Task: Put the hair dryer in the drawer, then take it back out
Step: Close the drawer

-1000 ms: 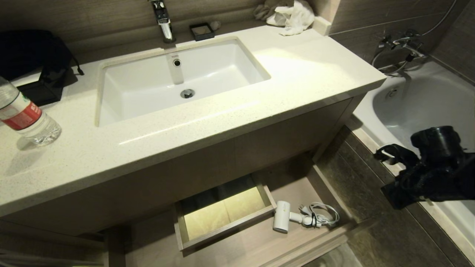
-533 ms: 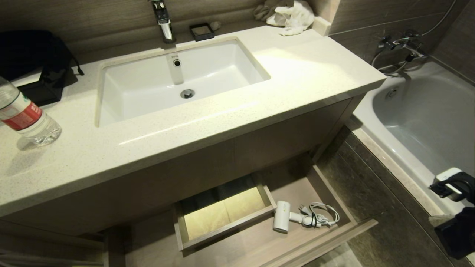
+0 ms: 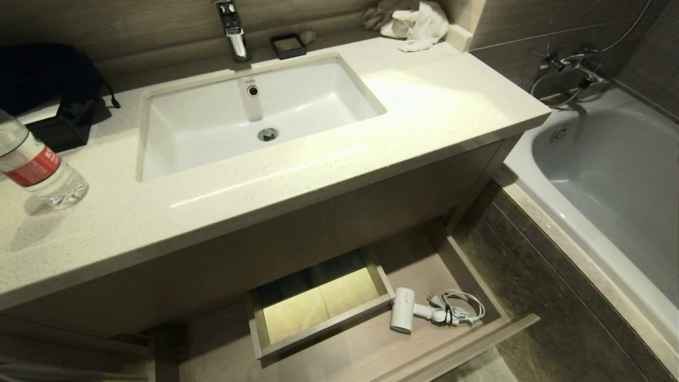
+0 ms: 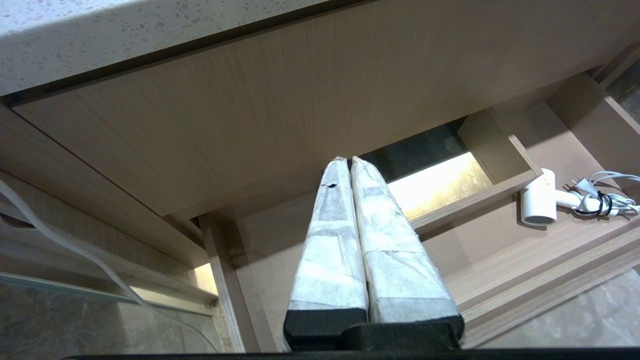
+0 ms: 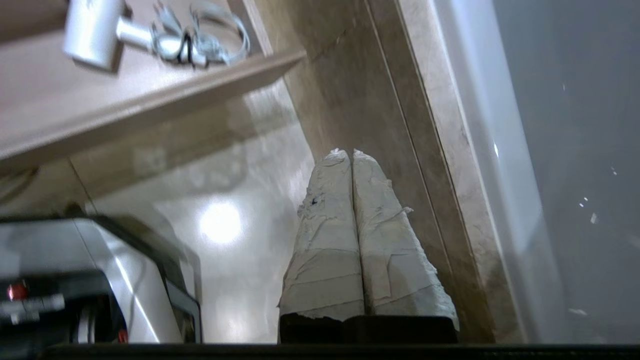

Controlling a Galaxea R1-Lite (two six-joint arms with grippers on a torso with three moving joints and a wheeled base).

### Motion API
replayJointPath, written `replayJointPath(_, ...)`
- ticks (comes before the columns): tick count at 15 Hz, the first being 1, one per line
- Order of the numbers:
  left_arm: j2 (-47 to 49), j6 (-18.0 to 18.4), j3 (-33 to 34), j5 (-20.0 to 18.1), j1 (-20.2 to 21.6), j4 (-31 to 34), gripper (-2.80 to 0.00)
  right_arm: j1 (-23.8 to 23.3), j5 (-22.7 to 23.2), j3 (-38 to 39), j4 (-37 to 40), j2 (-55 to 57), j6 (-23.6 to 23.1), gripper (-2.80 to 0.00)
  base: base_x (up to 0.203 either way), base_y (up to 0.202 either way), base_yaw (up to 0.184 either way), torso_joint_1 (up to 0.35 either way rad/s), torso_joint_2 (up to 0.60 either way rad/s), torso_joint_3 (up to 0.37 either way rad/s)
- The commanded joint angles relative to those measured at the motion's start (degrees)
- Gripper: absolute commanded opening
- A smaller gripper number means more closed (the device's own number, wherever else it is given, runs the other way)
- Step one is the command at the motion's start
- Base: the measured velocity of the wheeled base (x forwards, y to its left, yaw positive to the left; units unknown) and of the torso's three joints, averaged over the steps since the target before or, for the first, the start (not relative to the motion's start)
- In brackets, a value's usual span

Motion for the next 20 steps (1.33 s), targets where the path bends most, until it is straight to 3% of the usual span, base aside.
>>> replayJointPath(1, 0.0, 0.0, 0.0, 0.0, 0.0, 0.0, -2.8, 0.4, 3.0, 2.5, -0.3, -10.6, 0.9, -2.8, 0.0, 0.0, 0.0, 0.0, 0.0, 0.0)
replayJointPath(3, 0.0, 0.0, 0.0, 0.0, 0.0, 0.0, -2.8, 1.4, 9.8, 2.7, 1.0, -15.6, 4.5, -2.8, 0.0, 0.0, 0.0, 0.0, 0.0, 0.0)
replayJointPath(6, 0.0, 0.1, 0.0, 0.0, 0.0, 0.0, -2.8, 2.0, 12.9, 2.8, 3.4, -24.5, 6.5, -2.8, 0.0, 0.0, 0.0, 0.0, 0.0, 0.0)
replayJointPath(9, 0.0, 0.0, 0.0, 0.0, 0.0, 0.0, -2.8, 2.2, 14.0, 2.8, 3.7, -31.3, 9.1, -2.8, 0.0, 0.0, 0.0, 0.0, 0.0, 0.0)
replayJointPath(11, 0.0, 0.0, 0.0, 0.0, 0.0, 0.0, -2.8, 2.2, 13.7, 1.9, 11.1, -35.7, 14.6, -2.8, 0.0, 0.0, 0.0, 0.0, 0.0, 0.0)
replayJointPath(12, 0.0, 0.1, 0.0, 0.0, 0.0, -0.1, -2.8, 2.2, 13.8, 1.7, 13.4, -36.5, 14.7, -2.8, 0.0, 0.0, 0.0, 0.0, 0.0, 0.0)
replayJointPath(14, 0.0, 0.0, 0.0, 0.0, 0.0, 0.0, -2.8, 2.2, 13.8, 2.6, 7.6, -36.7, 15.0, -2.8, 0.0, 0.0, 0.0, 0.0, 0.0, 0.0)
replayJointPath(20, 0.0, 0.0, 0.0, 0.0, 0.0, 0.0, -2.8, 2.2, 13.4, 2.8, 7.6, -36.7, 17.3, -2.8, 0.0, 0.0, 0.0, 0.0, 0.0, 0.0)
